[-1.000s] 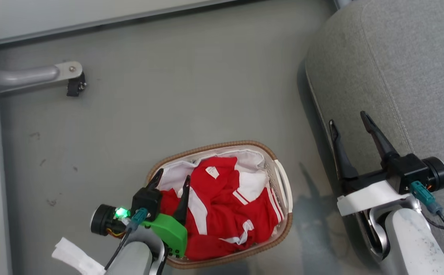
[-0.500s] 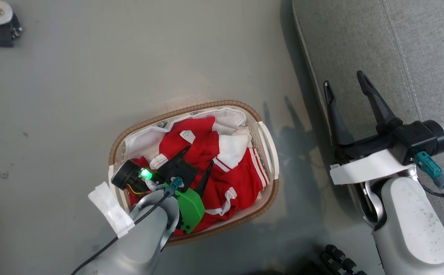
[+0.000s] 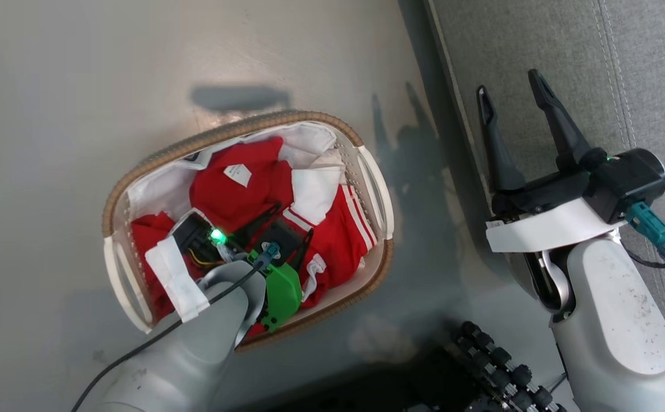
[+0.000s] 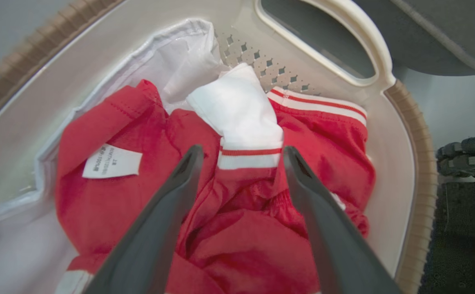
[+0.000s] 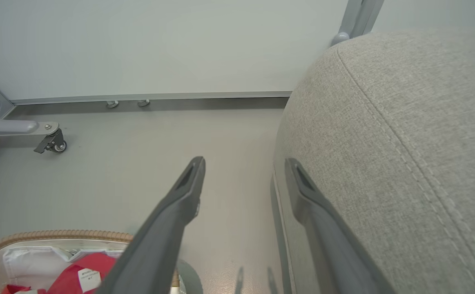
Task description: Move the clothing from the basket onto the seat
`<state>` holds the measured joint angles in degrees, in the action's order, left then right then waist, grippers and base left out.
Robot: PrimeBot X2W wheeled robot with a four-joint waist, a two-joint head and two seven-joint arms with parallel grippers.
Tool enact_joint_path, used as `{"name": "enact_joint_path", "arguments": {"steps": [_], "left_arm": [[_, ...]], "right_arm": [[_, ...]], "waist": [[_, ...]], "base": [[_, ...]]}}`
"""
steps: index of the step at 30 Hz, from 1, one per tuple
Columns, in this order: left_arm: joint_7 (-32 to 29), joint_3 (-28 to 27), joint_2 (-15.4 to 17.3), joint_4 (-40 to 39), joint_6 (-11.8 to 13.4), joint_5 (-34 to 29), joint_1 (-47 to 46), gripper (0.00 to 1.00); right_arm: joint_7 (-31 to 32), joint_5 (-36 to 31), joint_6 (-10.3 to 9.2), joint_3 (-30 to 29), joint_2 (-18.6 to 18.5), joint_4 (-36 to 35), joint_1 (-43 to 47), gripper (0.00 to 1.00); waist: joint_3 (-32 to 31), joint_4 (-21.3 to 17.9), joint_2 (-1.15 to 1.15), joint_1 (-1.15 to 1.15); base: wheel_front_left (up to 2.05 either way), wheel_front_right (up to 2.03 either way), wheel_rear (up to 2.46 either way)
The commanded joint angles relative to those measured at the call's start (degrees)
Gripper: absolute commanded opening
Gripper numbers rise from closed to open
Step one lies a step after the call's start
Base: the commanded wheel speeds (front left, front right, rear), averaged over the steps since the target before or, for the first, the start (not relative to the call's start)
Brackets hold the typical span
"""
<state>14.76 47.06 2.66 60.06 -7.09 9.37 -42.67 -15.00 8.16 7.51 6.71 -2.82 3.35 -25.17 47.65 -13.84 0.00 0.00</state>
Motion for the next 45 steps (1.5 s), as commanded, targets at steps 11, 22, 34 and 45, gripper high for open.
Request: {"name": "enact_joint_path", "arguments": {"steps": [11, 22, 34, 45], "left_arm": [[-1.7, 2.2, 0.4, 4.9, 0.7, 3.4, -5.4, 1.0], [-1.5, 5.9, 0.4, 2.9, -0.1, 7.1, -4.8, 0.0], [0.5, 5.8, 0.2, -3.9, 1.8, 9.4, -2.7, 0.0], [0.5, -0.8, 2.6, -23.3, 3.3, 7.0, 6.5, 0.0]], "right_arm": [[-0.3, 2.8, -0.04, 1.9, -0.1, -1.0, -2.0, 1.0], [-0.3, 3.2, -0.04, 1.7, -0.1, 0.1, -2.0, 1.0], [-0.3, -0.1, -0.04, 0.2, -0.1, 1.6, -0.1, 1.0], [-0.3, -4.4, -0.04, -1.9, -0.2, 3.4, 3.9, 1.0]], "waist": [[5.4, -4.1, 0.0, 0.0], [5.0, -4.1, 0.0, 0.0], [-3.5, 0.4, 0.0, 0.0], [-15.2, 5.7, 0.0, 0.0]], "base": [[0.0, 0.0, 0.0], [0.0, 0.0, 0.0], [0.0, 0.0, 0.0], [0.0, 0.0, 0.0]]}}
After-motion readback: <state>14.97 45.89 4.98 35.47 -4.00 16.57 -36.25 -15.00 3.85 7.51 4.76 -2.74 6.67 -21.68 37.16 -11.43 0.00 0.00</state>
